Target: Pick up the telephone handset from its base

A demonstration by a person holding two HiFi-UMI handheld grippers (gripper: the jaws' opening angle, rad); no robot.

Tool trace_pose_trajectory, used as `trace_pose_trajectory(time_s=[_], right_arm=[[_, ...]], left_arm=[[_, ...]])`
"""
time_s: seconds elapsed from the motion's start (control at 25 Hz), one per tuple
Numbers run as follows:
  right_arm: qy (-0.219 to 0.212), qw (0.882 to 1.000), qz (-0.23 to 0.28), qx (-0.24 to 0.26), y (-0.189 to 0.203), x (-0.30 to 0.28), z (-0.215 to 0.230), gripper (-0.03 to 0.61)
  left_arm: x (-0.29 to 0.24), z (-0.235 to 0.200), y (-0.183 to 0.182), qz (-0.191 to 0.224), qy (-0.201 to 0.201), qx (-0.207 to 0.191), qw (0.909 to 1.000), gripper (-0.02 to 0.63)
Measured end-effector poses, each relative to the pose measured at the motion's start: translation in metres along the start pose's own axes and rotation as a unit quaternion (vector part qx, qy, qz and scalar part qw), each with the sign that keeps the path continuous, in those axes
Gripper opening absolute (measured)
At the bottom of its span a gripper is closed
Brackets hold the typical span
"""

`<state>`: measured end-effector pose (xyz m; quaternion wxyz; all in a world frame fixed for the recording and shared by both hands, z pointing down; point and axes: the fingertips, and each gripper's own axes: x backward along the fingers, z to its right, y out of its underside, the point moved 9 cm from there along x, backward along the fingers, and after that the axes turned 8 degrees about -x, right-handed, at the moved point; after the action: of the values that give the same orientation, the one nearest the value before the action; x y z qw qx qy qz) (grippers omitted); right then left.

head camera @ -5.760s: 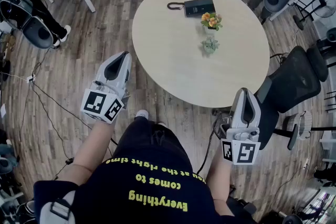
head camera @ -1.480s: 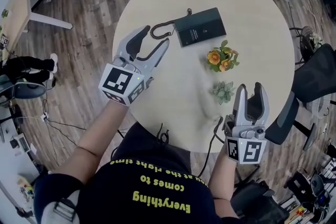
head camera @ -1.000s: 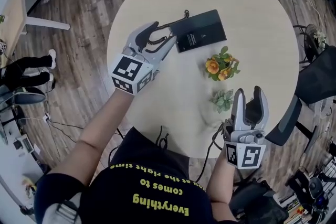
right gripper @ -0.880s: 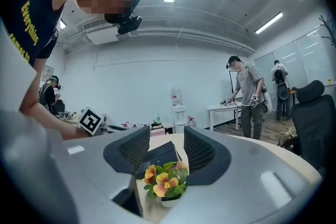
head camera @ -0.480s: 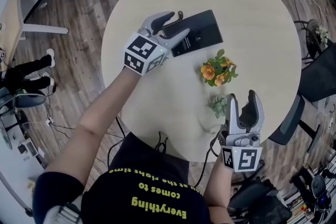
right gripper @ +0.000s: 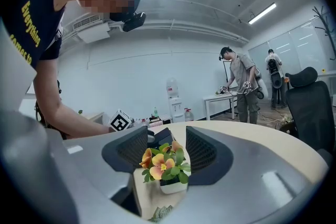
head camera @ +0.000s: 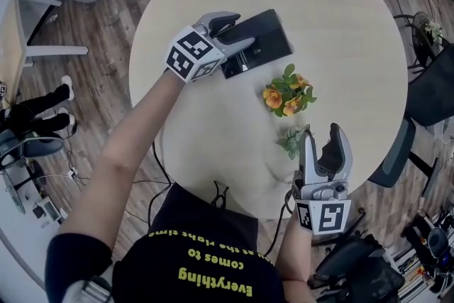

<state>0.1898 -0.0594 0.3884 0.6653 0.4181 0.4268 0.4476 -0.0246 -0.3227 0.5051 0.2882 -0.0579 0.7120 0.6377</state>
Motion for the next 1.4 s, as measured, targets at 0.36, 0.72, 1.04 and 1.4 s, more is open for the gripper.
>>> trace_pose_trajectory(time_s=[0.36,0.72,1.04,1.4], right_arm=[[0.0,1.0,0.002,-0.007,0.005,0.002,0.002,0.235],[-0.004,1.0,-0.003,-0.007,0.006,-0.001,0.0,0.235],[-0.01,1.0,-0.006,-0.006,0.008,-0.002,-0.001,0.235],[-0.01,1.0,-0.004,-0.001,0.005,0.001,-0.002,0.235]], left_arm=[[-0.015,-0.017,0.009,-0.031,0.109,0.022,0.9933,0.243],[-0.011,-0.011,0.001,-0.058,0.099,-0.033,0.9929,0.204],[0.006,0.001,0.002,-0.044,0.066,-0.035,0.9963,0.084],[0.001,0.01,0.011,-0.074,0.038,-0.052,0.9952,0.08]])
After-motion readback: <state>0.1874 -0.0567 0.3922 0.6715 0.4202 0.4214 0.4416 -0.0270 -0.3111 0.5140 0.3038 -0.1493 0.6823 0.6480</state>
